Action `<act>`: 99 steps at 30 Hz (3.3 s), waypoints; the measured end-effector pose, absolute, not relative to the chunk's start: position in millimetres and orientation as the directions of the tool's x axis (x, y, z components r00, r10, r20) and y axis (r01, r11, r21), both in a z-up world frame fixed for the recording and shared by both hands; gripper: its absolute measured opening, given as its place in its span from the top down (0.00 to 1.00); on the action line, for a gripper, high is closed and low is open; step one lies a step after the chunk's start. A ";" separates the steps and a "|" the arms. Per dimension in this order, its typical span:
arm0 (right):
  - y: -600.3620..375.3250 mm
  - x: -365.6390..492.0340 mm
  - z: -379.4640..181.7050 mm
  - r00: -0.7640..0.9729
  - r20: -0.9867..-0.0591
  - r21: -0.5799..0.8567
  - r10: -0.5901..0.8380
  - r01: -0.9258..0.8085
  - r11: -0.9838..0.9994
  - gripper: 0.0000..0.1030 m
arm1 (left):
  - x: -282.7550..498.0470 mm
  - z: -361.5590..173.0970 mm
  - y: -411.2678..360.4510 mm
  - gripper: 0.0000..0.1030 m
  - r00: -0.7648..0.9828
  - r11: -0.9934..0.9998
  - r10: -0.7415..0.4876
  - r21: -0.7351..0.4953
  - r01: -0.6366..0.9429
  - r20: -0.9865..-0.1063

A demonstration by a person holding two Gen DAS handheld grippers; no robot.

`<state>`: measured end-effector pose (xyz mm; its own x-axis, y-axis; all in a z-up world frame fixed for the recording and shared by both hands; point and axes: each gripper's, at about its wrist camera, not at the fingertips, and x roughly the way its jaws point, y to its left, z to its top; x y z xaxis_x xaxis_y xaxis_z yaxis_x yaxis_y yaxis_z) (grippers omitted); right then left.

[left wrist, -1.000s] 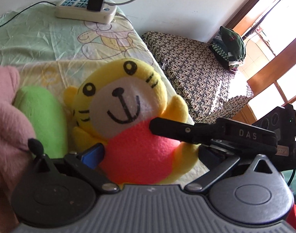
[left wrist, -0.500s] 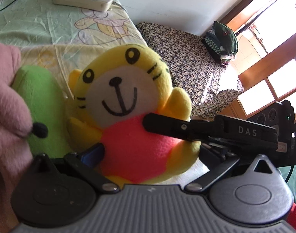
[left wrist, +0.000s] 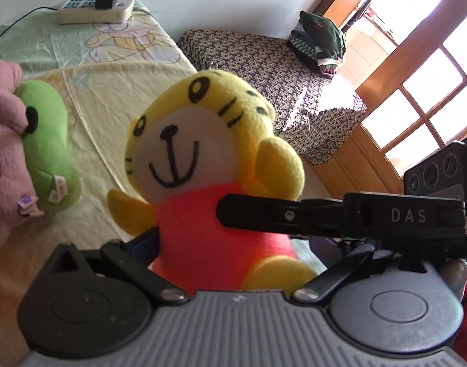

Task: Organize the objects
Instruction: 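Lift and carry the yellow tiger plush over the red box, then lower the tiger plush into the red box and open both grippers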

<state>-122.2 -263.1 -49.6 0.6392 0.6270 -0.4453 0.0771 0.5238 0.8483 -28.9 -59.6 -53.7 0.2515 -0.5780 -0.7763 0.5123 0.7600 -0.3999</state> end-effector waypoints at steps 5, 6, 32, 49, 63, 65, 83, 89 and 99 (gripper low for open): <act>-256.8 -136.0 -30.7 0.628 -0.422 0.850 0.654 0.025 0.525 0.59 | -56.8 -30.2 -52.2 0.04 0.328 0.776 -0.577 -0.376 0.507 -0.748; -253.8 -136.8 -25.0 0.626 -0.417 0.847 0.659 0.005 0.532 0.59 | -62.3 -24.9 -49.6 0.04 0.346 0.781 -0.575 -0.370 0.503 -0.742; -74.6 -75.6 64.3 0.476 -0.219 0.822 0.852 -0.381 0.424 0.59 | -107.4 79.5 138.2 0.04 0.729 0.937 -0.348 -0.194 0.290 -0.589; 25.6 -38.4 45.7 0.581 -0.424 0.711 0.695 -0.262 0.653 0.59 | -42.5 25.2 235.0 0.04 0.628 0.899 -0.438 -0.307 0.313 -0.643; 48.3 -29.2 17.3 0.629 -0.589 0.587 0.508 -0.100 0.803 0.60 | -12.2 -27.4 245.0 0.04 0.511 0.859 -0.510 -0.387 0.335 -0.691; 52.8 -31.5 18.5 0.644 -0.592 0.564 0.485 -0.099 0.820 0.59 | -11.2 -30.5 248.4 0.04 0.500 0.851 -0.525 -0.407 0.333 -0.689; 39.7 -52.4 18.9 0.705 -0.540 0.583 0.460 -0.080 0.808 0.54 | -23.3 -24.3 246.7 0.03 0.478 0.834 -0.546 -0.396 0.383 -0.688; 31.8 -61.2 15.1 0.707 -0.514 0.612 0.486 -0.094 0.785 0.57 | -31.2 -23.7 241.4 0.03 0.482 0.848 -0.522 -0.365 0.384 -0.704; 9.1 -70.6 11.9 0.685 -0.438 0.686 0.582 -0.164 0.709 0.57 | -48.3 -8.1 222.6 0.03 0.544 0.893 -0.435 -0.263 0.367 -0.717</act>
